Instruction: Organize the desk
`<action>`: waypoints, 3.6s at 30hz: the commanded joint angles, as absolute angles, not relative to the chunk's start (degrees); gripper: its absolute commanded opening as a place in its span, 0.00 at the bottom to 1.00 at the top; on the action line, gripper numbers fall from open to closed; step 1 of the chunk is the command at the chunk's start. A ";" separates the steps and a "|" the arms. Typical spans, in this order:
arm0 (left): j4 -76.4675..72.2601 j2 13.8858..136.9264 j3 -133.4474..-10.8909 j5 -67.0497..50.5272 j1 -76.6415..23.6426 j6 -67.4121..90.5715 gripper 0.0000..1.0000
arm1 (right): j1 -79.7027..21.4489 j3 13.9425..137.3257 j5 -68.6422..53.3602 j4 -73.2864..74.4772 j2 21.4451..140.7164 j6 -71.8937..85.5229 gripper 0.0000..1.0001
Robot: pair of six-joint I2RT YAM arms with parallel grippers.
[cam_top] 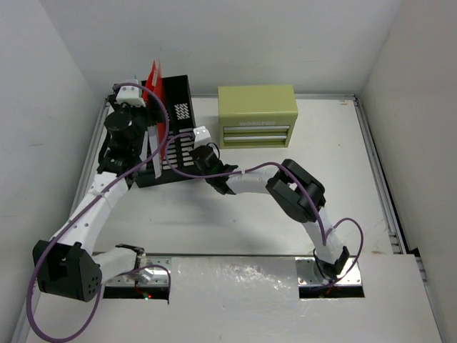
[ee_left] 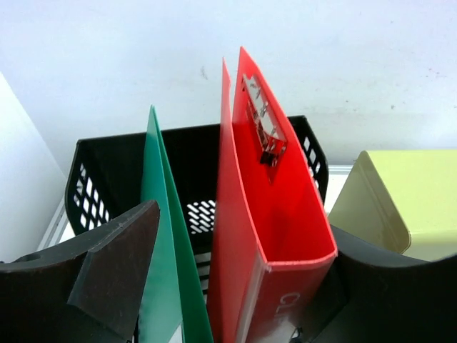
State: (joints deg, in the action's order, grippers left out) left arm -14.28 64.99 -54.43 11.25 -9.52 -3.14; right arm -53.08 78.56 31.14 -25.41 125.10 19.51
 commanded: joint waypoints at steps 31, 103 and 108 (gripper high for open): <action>-30.46 63.46 -51.42 18.80 -9.23 2.21 0.00 | -54.32 80.59 27.25 -21.01 125.15 22.94 0.00; 7.02 62.40 -74.88 7.39 -2.82 -6.16 1.00 | -54.23 82.26 36.29 -17.32 126.03 30.49 0.00; 12.12 64.06 -77.69 4.83 3.69 -5.36 1.00 | -54.23 83.76 46.82 -14.42 127.18 39.95 0.00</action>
State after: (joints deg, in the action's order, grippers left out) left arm 8.16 63.88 -74.89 6.11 1.02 -5.76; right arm -53.78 82.21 38.52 -18.70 125.97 31.94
